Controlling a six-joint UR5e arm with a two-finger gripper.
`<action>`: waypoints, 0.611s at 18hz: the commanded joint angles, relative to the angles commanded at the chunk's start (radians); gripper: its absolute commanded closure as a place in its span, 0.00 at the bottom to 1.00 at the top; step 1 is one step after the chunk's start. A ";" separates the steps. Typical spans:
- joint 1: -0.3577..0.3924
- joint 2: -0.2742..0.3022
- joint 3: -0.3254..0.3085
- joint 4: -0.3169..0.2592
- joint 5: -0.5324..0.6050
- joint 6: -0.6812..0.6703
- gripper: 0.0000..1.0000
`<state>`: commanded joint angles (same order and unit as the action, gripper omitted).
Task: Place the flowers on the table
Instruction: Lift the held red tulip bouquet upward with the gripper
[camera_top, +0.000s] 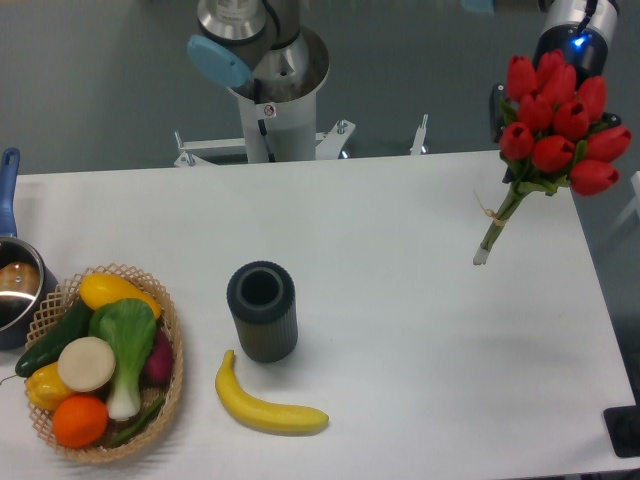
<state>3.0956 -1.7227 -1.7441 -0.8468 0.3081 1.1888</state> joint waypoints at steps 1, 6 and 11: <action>-0.003 0.005 -0.006 0.000 0.029 0.005 0.51; -0.066 0.012 0.008 -0.002 0.250 0.021 0.50; -0.100 0.057 -0.006 -0.005 0.495 0.020 0.51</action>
<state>2.9961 -1.6660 -1.7502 -0.8513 0.8031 1.2088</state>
